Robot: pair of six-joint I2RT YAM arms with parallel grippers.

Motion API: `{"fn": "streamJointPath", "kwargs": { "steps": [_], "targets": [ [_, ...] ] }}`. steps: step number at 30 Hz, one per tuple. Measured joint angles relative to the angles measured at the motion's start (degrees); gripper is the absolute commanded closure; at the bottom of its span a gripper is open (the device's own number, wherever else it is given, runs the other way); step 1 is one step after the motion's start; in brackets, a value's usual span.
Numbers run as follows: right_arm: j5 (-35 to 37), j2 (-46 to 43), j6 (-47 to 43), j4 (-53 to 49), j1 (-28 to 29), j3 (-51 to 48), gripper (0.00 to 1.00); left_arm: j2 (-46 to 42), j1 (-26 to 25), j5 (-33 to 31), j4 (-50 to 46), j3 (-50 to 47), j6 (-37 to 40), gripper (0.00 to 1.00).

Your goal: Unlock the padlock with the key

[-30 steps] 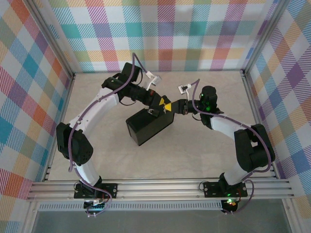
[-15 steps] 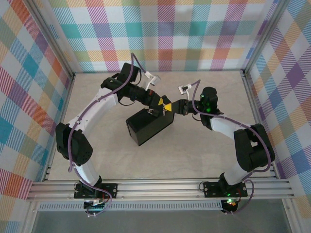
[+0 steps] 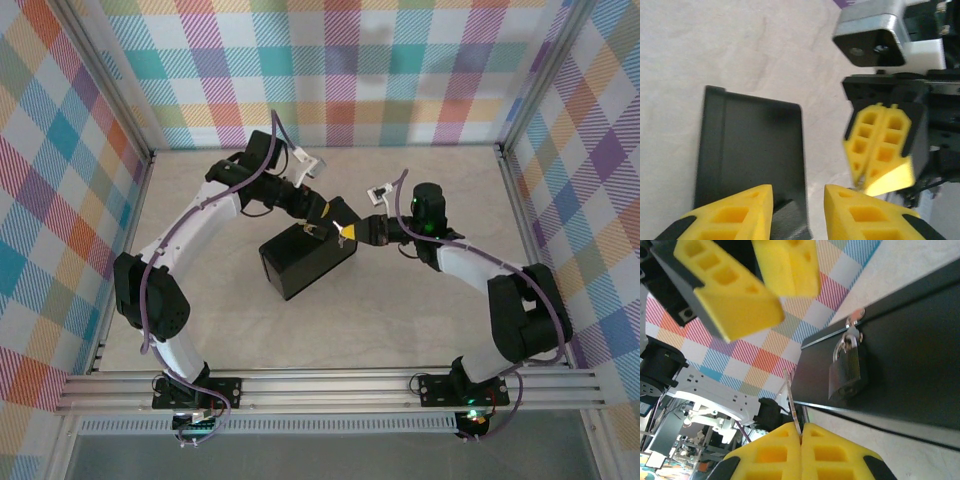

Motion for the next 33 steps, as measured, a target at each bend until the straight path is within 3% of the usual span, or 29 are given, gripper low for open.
{"fn": "streamJointPath", "kwargs": {
  "steps": [5,12,16,24,33],
  "targets": [
    [0.1,-3.4,-5.1,-12.7,0.0,0.7,1.0,0.5,0.1,0.5,-2.0,3.5,12.3,0.62],
    [0.3,-6.3,-8.9,-29.8,0.0,3.4,1.0,2.0,-2.3,1.8,-11.3,5.7,42.9,0.58],
    [0.3,-6.4,-9.0,-36.1,0.0,5.0,1.0,5.3,-3.2,0.6,-15.7,6.0,54.2,0.57],
    [0.3,-6.1,-9.3,-41.8,0.0,6.8,1.0,9.7,-3.3,0.1,-21.7,9.6,66.7,0.55],
    [0.4,-3.7,-9.3,-42.9,0.0,6.9,1.0,11.5,-1.7,0.8,-25.5,12.4,72.9,0.51]
  ]
}}
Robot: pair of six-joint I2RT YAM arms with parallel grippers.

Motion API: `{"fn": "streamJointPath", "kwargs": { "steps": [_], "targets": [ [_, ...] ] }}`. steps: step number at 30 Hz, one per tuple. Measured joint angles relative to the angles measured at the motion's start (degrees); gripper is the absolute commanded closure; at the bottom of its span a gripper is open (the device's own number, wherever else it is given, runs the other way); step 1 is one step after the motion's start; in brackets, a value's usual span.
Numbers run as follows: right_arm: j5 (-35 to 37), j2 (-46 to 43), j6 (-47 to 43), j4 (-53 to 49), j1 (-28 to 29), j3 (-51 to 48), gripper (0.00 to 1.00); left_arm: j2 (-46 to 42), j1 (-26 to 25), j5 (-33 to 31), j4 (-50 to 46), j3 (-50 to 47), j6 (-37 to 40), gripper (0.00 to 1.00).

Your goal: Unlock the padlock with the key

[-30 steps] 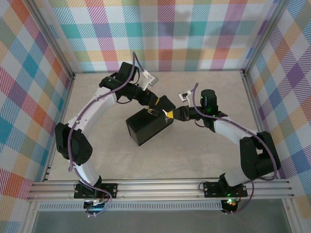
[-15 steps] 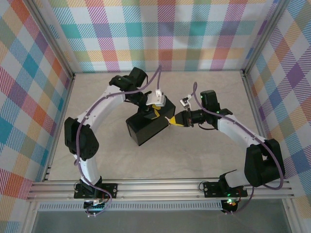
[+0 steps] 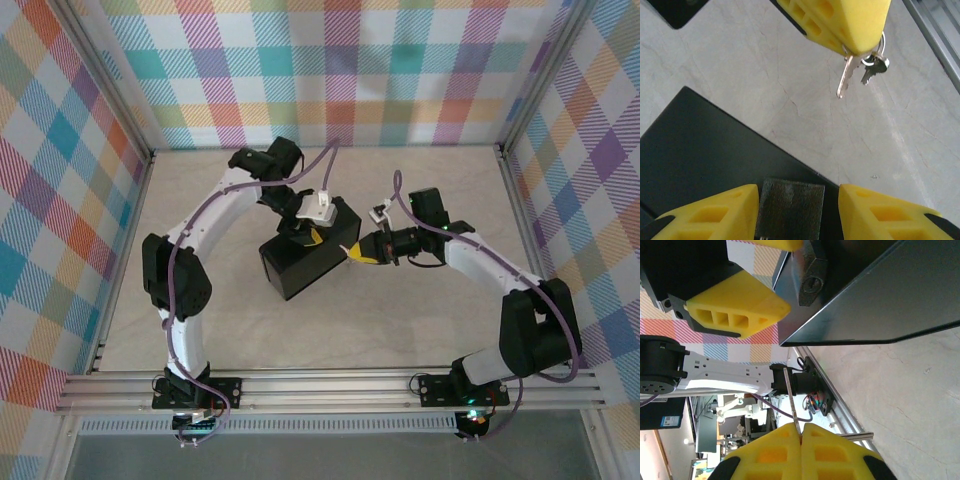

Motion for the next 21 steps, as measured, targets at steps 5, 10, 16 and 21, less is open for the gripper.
{"fn": "streamJointPath", "kwargs": {
  "steps": [5,10,16,21],
  "targets": [
    [0.0,0.8,0.0,-0.4,0.2,1.6,1.0,2.1,0.3,-0.2,-1.3,1.7,1.7,0.33],
    [0.0,2.1,0.0,-0.7,0.8,3.7,1.0,2.7,0.3,-0.5,-1.3,1.7,2.6,0.4],
    [0.0,3.8,0.0,-1.6,1.1,3.9,1.0,2.7,0.3,0.0,-2.8,1.7,4.7,0.63],
    [0.0,4.6,0.2,-3.4,1.1,5.0,1.0,2.7,0.3,0.9,-3.2,1.7,7.2,0.73]
  ]
}}
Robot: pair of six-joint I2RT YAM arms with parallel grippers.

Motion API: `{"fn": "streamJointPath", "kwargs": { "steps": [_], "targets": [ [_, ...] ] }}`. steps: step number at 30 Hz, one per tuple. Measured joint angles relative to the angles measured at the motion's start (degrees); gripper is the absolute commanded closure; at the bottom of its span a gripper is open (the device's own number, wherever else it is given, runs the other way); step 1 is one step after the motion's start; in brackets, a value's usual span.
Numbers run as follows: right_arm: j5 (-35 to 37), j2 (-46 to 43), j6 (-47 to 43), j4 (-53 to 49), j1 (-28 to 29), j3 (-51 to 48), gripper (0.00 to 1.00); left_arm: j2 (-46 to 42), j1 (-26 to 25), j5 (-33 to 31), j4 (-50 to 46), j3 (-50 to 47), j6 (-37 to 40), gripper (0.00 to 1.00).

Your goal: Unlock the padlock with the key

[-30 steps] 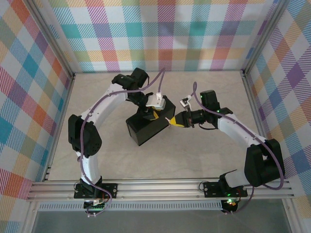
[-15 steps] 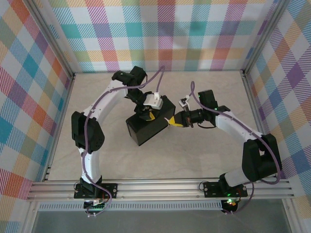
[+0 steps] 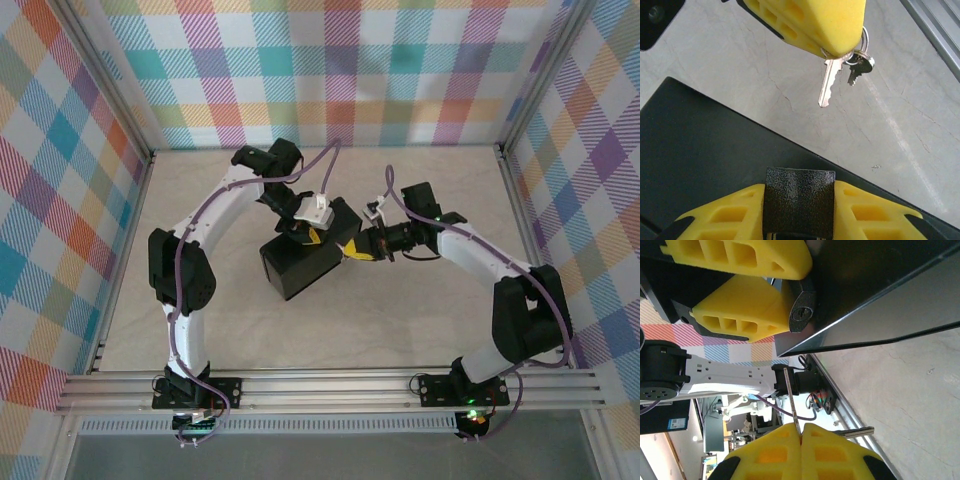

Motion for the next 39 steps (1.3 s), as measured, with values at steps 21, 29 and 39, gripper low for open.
{"fn": "streamJointPath", "kwargs": {
  "steps": [21,29,39],
  "targets": [
    [0.0,5.7,-3.1,-13.6,1.3,10.2,1.0,-3.5,1.0,5.5,1.5,-6.4,5.0,0.8],
    [-0.3,6.6,-4.6,-15.7,2.4,10.7,1.0,-4.3,1.0,6.2,3.2,-7.8,5.1,0.8],
    [-0.3,7.1,-4.8,-16.1,2.6,10.7,1.0,-4.4,1.1,6.8,3.7,-8.2,5.1,0.8]
  ]
}}
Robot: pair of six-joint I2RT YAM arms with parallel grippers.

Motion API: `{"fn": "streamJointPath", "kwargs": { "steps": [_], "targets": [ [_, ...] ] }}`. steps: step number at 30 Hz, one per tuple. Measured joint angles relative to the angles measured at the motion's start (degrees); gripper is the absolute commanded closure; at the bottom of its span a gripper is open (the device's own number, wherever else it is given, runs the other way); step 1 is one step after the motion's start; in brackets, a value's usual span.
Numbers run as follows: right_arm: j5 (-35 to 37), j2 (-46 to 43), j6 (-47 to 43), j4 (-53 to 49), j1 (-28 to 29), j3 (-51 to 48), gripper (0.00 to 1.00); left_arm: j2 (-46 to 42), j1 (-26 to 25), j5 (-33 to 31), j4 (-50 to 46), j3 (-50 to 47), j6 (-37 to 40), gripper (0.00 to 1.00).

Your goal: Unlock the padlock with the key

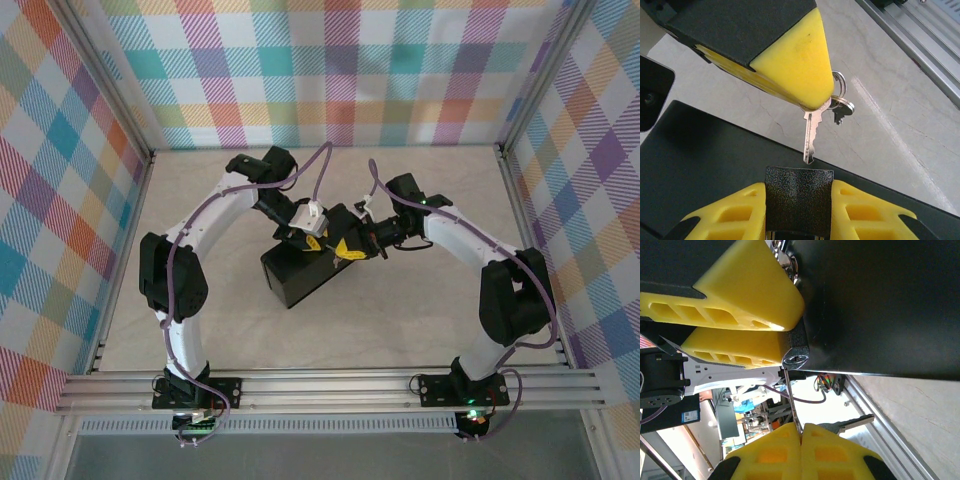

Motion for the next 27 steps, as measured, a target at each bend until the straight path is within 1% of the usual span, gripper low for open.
{"fn": "streamJointPath", "kwargs": {
  "steps": [27],
  "targets": [
    [0.2,0.9,1.6,2.7,0.0,-0.2,1.0,-0.3,0.3,0.4,-0.3,-0.4,1.3,0.79]
  ]
}}
